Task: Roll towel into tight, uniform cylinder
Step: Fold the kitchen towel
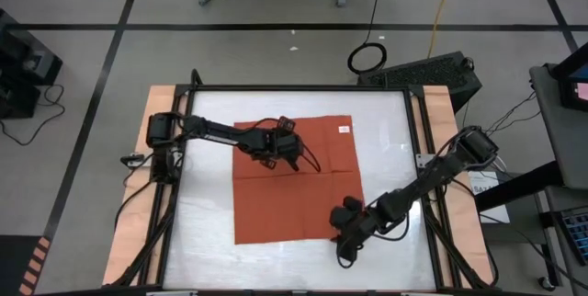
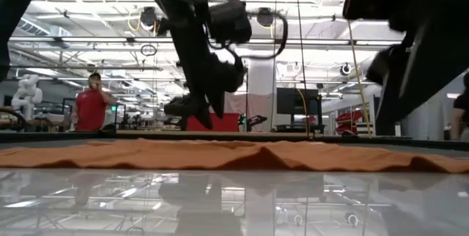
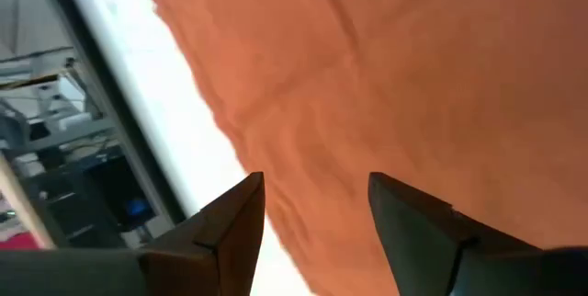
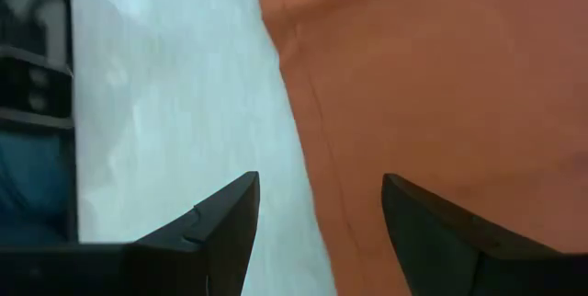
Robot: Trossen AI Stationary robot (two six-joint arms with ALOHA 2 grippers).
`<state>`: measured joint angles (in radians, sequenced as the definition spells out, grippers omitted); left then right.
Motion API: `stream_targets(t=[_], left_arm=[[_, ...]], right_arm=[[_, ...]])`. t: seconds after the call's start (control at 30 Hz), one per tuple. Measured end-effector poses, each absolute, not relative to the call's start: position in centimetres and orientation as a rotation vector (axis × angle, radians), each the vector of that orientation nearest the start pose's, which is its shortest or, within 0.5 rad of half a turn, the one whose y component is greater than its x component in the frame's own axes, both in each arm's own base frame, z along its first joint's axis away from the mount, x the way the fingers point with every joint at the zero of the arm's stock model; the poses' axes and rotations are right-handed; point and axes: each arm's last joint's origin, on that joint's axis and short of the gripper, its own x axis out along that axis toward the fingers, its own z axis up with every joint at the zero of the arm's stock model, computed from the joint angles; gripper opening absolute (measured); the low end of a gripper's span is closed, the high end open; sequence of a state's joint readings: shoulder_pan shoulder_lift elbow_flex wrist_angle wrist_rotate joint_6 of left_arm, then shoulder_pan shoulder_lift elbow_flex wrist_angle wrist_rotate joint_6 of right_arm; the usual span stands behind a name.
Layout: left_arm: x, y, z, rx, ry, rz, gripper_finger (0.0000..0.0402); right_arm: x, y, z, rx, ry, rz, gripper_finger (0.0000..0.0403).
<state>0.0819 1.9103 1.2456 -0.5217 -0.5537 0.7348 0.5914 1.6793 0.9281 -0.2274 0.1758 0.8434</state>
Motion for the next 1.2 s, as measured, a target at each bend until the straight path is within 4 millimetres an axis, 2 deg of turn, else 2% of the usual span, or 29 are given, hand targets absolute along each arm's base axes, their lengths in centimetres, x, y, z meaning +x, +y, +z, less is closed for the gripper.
stream_targets(t=[0.13,0.2,0.3,0.47,0.6,0.73,0.83,1.07,1.2], left_arm=[[36.6,2.7,19.0,0.875,1.310,0.114,0.0202],[35.8,1.4,20.7,0.841,1.288,0.104,0.0202],[34.2,-1.2,22.9,0.755,1.238,0.032,0.0202],[31.3,-6.3,25.0,0.587,1.207,-0.113,0.0202],[29.4,-10.6,24.4,0.556,1.242,-0.186,0.0202],[27.5,-14.1,22.5,0.489,1.287,-0.249,0.0202],[26.1,-16.0,21.4,0.440,1.322,-0.249,0.0202],[24.4,-20.3,20.1,0.281,1.195,-0.318,0.0203],[23.1,-21.4,18.8,0.259,1.164,-0.324,0.0203]], right_arm=[[26.7,17.8,18.0,0.209,1.111,-0.012,0.0221],[26.4,18.1,18.8,0.113,1.157,0.005,0.0221],[25.5,18.5,19.6,-0.008,1.219,0.007,0.0221],[23.8,19.3,19.4,-0.123,1.291,0.039,0.0221],[22.6,19.8,18.5,-0.163,1.316,0.056,0.0221],[21.8,20.0,17.5,-0.158,1.321,0.056,0.0221],[21.4,20.2,16.9,-0.147,1.315,0.058,0.0221],[20.9,20.1,16.4,-0.158,1.309,0.035,0.0218],[20.9,19.9,16.0,-0.167,1.284,0.020,0.0206]])
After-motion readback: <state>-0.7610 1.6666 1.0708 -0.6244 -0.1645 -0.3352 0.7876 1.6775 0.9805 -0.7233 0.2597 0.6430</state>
